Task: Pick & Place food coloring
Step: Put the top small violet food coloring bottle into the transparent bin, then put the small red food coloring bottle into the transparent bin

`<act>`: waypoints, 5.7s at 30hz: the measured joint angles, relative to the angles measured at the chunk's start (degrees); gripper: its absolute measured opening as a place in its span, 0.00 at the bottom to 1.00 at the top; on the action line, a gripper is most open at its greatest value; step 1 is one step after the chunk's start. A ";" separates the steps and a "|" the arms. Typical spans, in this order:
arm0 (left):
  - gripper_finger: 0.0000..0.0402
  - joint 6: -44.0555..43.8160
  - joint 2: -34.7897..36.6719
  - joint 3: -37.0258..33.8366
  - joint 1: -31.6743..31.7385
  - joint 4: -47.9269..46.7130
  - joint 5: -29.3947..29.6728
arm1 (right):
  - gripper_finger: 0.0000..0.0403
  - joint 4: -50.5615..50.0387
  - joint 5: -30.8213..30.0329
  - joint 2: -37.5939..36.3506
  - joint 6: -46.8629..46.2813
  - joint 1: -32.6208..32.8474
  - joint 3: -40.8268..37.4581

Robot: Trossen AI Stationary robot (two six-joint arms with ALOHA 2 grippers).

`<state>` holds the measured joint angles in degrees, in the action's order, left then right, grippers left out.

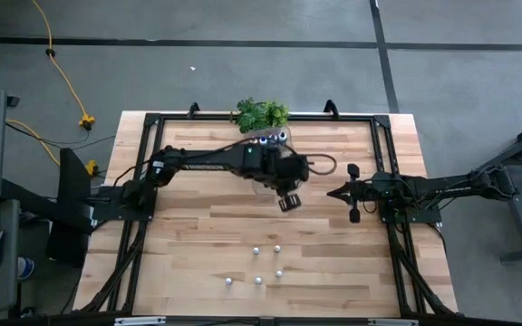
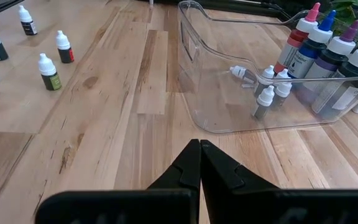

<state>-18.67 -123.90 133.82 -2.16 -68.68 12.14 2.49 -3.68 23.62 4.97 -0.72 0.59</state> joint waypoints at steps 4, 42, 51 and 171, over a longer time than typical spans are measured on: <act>0.10 -1.18 -0.02 -0.02 2.26 -1.56 1.47 | 0.00 0.00 0.00 0.00 0.00 0.00 0.00; 0.10 -17.86 6.16 -36.16 9.78 29.10 2.07 | 0.00 -0.03 0.02 -0.02 0.00 0.01 0.00; 0.10 -19.31 6.10 -39.86 10.47 32.87 4.87 | 0.00 -0.04 0.02 -0.02 0.00 0.00 0.01; 0.24 9.98 40.31 -82.06 -21.13 62.62 -12.52 | 0.00 -0.03 0.03 0.00 0.00 -0.01 0.00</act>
<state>-8.69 -83.59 51.75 -23.29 -6.06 -0.38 2.46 -3.66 23.62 4.97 -0.73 0.58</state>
